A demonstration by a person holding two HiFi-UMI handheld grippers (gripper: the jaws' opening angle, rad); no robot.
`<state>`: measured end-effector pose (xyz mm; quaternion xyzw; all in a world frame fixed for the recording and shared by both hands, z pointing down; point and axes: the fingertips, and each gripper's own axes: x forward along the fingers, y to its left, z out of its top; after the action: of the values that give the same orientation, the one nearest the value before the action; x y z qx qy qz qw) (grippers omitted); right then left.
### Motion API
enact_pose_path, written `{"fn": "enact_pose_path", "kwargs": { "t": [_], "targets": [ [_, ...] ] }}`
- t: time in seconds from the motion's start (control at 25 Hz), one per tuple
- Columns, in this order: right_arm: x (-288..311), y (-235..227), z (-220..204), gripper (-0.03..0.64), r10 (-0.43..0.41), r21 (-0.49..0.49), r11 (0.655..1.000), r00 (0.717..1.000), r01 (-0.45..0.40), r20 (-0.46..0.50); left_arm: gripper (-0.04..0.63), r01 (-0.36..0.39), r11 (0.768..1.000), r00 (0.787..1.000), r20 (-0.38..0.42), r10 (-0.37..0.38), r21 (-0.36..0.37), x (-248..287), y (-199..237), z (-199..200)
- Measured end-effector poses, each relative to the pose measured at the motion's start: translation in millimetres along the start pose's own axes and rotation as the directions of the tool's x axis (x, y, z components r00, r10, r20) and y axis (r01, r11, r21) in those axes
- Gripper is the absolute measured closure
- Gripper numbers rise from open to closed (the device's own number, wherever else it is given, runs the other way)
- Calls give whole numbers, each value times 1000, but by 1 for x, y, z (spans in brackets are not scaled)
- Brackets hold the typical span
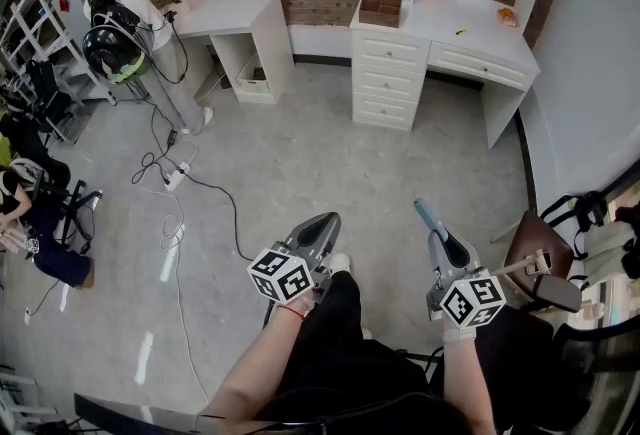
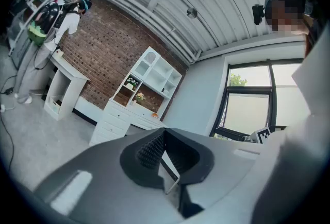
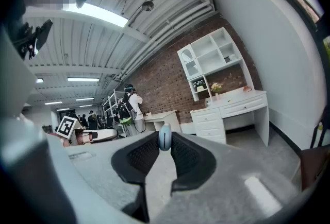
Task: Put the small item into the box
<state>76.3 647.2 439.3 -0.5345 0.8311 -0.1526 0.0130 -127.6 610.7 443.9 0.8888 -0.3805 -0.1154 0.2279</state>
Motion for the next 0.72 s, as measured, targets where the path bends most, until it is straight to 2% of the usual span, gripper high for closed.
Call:
{"fn": "enact_pose_path", "kwargs": {
  "t": [0.24,0.72],
  "targets": [
    [25,-13,15,549,-23,-19,1000,999,23,33,594,3,997,1000,8,-3,71,27,11,19],
    [96,-44,23,549,-18,-14,1000,999,19,29,594,22,991,1000,-1,-22,129,97,43,35]
  ]
}}
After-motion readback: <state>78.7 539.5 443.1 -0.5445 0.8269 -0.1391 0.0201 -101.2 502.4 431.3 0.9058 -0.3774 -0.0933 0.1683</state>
